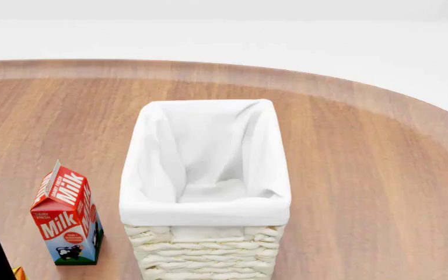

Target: Pick up the alphabet soup, and put it in the basket.

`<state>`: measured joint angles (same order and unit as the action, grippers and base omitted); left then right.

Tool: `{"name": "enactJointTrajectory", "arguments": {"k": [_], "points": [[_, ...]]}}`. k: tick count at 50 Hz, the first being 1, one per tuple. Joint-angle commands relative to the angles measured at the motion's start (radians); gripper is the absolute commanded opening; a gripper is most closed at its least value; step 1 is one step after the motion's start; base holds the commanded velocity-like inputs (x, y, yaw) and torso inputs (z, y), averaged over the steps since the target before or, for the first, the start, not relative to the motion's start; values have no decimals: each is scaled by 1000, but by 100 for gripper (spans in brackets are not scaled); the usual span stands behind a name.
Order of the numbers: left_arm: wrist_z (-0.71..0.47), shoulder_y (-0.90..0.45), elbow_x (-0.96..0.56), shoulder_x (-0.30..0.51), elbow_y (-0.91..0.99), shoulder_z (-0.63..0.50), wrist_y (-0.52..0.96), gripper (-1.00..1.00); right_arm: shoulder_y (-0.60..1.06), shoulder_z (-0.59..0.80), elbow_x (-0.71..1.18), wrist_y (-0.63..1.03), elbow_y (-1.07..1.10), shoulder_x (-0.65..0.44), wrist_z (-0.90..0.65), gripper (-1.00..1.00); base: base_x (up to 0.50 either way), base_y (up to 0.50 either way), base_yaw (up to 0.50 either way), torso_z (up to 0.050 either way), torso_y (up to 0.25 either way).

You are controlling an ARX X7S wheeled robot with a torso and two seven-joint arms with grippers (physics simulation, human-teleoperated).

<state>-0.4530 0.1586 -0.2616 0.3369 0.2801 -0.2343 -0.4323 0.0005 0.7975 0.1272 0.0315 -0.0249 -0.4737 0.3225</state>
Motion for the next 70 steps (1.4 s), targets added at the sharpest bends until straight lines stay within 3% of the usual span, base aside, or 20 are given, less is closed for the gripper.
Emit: {"name": "enactJointTrajectory", "arguments": {"k": [1,2,11,44,70], "points": [[-3,-1,1,2,-1,-1,-2,100,37,21,-30,19,-89,49,-10,100,0,0,0,0,0],[-3,-1,2,2,-1,-2,-2,100,44,18,-22,14,-111,59,-5,-100,0,0,0,0,0],[-4,-4,6,2,-5,-6,-2,100,55,18,-23,-3,-159,89,-18,-100,1,2,2,0,0],[-16,0,4,9,0,-6,-8,100,-76,-95,57,19,306,-56,-144,-100,0,1,1,0,0],[-19,-2,3,14,-2,-11,-10,100,-141,-174,247,-199,416,-109,-65,-100,0,0,0,0,0]]}}
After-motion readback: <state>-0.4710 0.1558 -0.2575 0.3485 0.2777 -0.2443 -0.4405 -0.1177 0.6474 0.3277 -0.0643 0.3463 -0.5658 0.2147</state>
